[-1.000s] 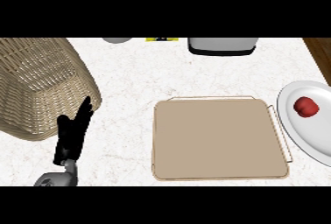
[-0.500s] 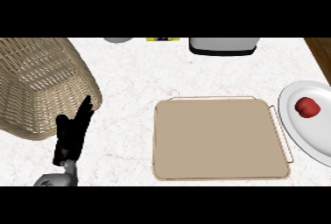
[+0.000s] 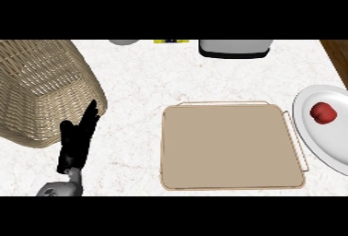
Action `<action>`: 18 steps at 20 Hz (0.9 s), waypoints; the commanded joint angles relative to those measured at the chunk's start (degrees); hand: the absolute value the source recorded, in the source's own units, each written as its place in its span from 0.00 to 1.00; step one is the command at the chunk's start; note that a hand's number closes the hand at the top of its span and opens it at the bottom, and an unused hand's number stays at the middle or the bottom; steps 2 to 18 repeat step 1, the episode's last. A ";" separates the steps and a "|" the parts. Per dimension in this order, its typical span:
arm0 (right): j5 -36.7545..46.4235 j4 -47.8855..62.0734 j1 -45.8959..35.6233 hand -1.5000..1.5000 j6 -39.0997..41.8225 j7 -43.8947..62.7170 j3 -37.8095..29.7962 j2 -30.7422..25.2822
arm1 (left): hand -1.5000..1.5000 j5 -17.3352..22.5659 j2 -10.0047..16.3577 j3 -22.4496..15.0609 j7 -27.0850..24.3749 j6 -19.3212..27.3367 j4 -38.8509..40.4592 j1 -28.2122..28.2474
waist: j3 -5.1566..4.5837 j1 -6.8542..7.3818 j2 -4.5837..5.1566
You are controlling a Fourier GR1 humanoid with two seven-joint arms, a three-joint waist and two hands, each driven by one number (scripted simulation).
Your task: Pick the bell pepper from the tray and place it in the plate
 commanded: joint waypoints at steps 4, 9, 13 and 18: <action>-0.06 -0.03 0.67 0.00 -2.26 0.21 -0.10 0.03 | 0.50 -0.70 -0.22 -1.21 0.68 0.10 -2.87 2.54 | 0.05 0.44 -0.09; -0.06 -0.03 0.67 0.00 -2.26 0.21 -0.10 0.03 | 0.50 -0.70 -0.22 -1.21 0.68 0.10 -2.87 2.54 | 0.05 0.44 -0.09; -0.06 -0.03 0.67 0.00 -2.26 0.21 -0.10 0.03 | 0.50 -0.70 -0.22 -1.21 0.68 0.10 -2.87 2.54 | 0.05 0.44 -0.09; -0.06 -0.03 0.67 0.00 -2.26 0.21 -0.10 0.03 | 0.50 -0.70 -0.22 -1.21 0.68 0.10 -2.87 2.54 | 0.05 0.44 -0.09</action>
